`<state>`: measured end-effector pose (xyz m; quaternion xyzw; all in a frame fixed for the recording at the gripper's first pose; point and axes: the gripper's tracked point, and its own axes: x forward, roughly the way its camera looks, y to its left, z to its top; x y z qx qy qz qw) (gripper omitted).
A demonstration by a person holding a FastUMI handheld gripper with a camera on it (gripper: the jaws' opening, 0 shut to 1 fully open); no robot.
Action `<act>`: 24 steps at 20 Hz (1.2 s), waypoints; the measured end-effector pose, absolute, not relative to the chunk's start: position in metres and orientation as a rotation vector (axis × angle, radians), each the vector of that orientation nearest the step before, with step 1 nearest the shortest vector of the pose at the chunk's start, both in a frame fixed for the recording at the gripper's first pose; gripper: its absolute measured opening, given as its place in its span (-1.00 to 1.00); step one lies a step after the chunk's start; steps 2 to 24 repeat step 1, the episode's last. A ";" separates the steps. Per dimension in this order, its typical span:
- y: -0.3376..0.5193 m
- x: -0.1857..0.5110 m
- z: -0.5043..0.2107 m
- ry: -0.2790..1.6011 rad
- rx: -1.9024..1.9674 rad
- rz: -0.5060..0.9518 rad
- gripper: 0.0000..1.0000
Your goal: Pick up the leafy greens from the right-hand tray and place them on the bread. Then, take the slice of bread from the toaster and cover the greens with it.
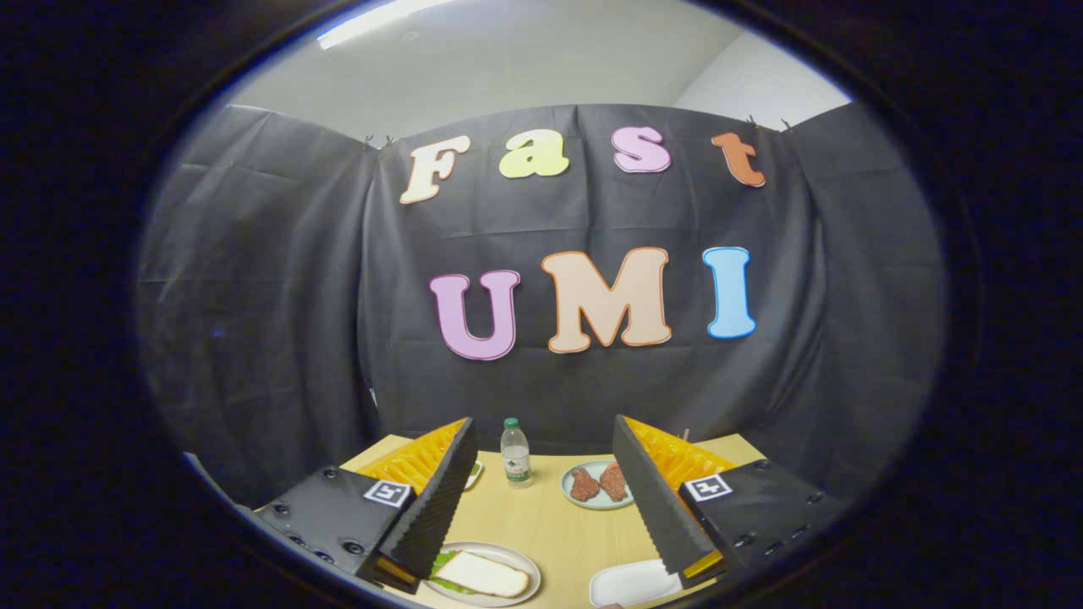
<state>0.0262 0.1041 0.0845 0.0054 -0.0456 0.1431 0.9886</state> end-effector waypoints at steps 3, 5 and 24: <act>0.102 0.026 0.085 -0.090 0.020 0.284 1.00; 0.102 0.026 0.085 -0.090 0.020 0.284 1.00; 0.102 0.026 0.085 -0.090 0.020 0.284 1.00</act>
